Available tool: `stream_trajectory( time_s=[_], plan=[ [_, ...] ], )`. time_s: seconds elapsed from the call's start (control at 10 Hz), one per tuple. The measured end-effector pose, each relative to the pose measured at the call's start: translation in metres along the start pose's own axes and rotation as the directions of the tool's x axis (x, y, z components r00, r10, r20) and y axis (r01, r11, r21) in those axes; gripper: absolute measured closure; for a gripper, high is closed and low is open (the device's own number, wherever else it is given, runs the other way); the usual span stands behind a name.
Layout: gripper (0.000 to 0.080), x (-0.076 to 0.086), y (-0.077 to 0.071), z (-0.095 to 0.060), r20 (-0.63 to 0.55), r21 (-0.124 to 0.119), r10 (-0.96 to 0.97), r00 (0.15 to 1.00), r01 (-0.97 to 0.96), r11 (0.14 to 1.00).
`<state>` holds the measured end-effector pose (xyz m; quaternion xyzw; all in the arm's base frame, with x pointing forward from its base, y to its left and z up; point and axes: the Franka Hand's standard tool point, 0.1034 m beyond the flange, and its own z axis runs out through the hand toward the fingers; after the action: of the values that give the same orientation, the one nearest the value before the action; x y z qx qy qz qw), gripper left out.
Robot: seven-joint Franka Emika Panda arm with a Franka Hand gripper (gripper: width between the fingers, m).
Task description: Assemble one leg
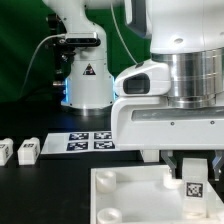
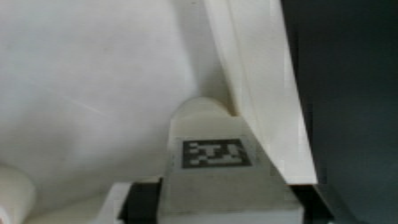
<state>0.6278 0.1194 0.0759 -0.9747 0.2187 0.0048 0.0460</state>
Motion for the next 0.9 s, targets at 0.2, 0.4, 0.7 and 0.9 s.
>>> stream_trajectory(
  time_s=[0.2, 0.4, 0.7, 0.9],
  plan=[
    [0.0507, 0.0008, -0.0022, -0.0016, -0.001, 0.004, 0.368, 0.93, -0.368, 0.93],
    [0.0507, 0.002, -0.0015, 0.0011, 0.022, 0.039, 0.721, 0.693, -0.721, 0.692],
    [0.0506, 0.0015, 0.0001, 0.0022, 0.083, 0.068, 0.898, 0.433, -0.901, 0.428],
    [0.0506, 0.0009, -0.0007, 0.0024, 0.082, 0.069, 0.895, 0.439, -0.898, 0.434]
  ],
)
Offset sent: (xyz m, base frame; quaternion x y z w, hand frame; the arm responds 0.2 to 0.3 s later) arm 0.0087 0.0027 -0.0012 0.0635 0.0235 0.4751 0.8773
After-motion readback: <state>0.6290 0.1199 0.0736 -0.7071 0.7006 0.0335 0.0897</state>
